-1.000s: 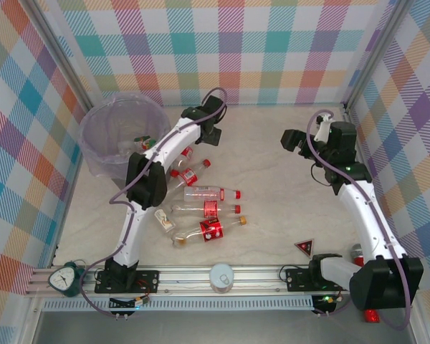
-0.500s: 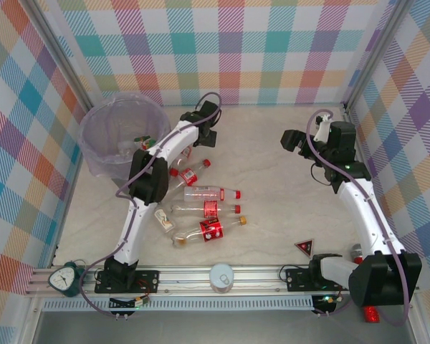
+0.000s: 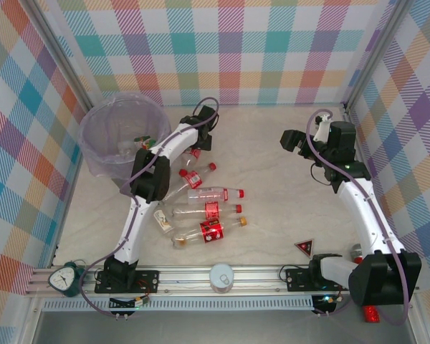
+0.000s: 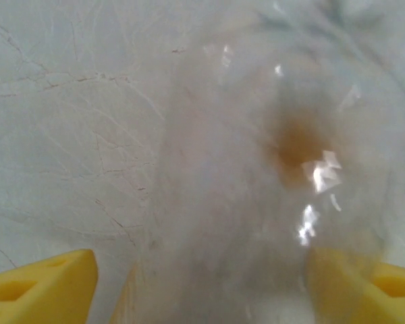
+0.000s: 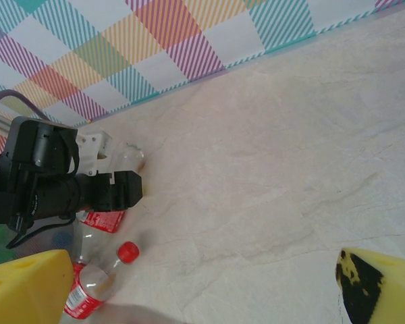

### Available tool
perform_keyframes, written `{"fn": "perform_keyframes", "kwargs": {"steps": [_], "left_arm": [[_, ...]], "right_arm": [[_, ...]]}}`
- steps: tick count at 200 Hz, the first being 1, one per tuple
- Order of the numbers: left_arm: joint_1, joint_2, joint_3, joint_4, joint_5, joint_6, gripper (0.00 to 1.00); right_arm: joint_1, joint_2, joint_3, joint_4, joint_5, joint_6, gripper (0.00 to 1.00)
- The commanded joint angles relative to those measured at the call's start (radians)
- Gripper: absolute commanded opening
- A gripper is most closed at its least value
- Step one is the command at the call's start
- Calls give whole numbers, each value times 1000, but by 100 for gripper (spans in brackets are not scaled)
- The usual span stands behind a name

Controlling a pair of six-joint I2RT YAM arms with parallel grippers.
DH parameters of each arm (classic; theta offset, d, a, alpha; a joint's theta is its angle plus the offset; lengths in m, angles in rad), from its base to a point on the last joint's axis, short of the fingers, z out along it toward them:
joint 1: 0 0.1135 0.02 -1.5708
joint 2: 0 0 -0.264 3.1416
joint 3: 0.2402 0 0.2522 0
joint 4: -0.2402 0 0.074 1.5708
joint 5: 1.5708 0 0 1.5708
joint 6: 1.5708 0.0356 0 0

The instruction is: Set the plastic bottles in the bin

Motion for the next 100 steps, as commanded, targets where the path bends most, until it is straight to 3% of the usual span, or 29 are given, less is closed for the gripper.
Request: {"fn": "perform_keyframes", "kwargs": {"steps": [1,100], "left_arm": [[-5,-14,-22,28,25,15,72],[-63,-139,-11,124,82,100,57]], "right_arm": [[-9,11,-4,30,-29,10,100],[-8,26,-7,52,-44,24,100]]}}
